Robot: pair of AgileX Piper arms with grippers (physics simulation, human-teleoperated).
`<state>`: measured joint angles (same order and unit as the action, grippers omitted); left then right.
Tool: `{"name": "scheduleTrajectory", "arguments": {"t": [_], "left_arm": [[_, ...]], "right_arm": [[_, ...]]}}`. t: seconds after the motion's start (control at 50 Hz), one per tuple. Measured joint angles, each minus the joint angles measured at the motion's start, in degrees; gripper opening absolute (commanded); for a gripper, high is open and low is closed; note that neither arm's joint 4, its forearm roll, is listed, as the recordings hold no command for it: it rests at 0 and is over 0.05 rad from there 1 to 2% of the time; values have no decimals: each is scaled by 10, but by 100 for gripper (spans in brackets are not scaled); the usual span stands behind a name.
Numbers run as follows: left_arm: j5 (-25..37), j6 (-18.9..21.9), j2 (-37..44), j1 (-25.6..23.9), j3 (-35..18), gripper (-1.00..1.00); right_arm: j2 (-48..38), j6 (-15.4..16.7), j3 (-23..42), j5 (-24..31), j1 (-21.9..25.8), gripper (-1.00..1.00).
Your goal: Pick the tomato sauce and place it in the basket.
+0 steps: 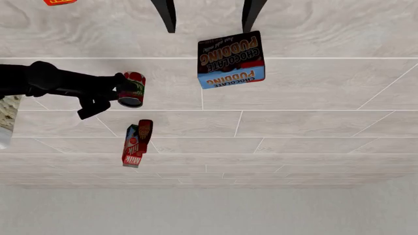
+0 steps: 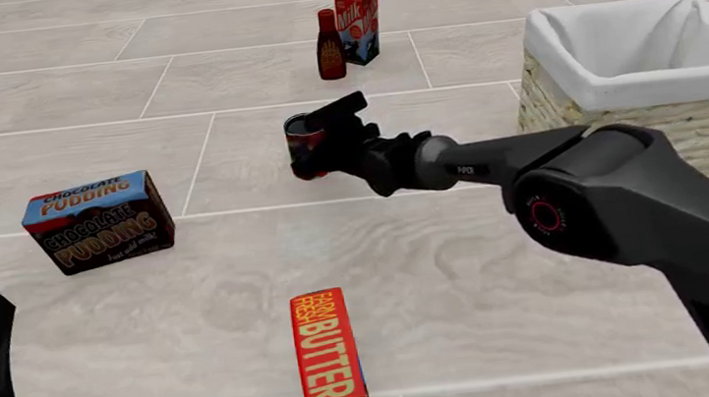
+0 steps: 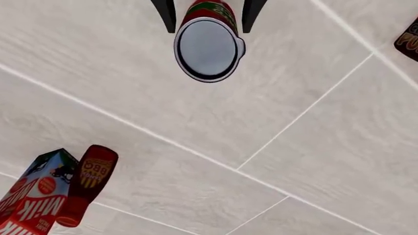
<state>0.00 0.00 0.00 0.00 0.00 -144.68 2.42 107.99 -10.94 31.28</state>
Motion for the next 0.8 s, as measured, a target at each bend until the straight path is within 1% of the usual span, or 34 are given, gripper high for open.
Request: {"name": "scheduleTrajectory", "arguments": {"t": [0.8], "left_arm": [[0, 0, 0, 0, 0, 100]], "right_arm": [[-31, -1, 51, 23, 1, 100]]}}
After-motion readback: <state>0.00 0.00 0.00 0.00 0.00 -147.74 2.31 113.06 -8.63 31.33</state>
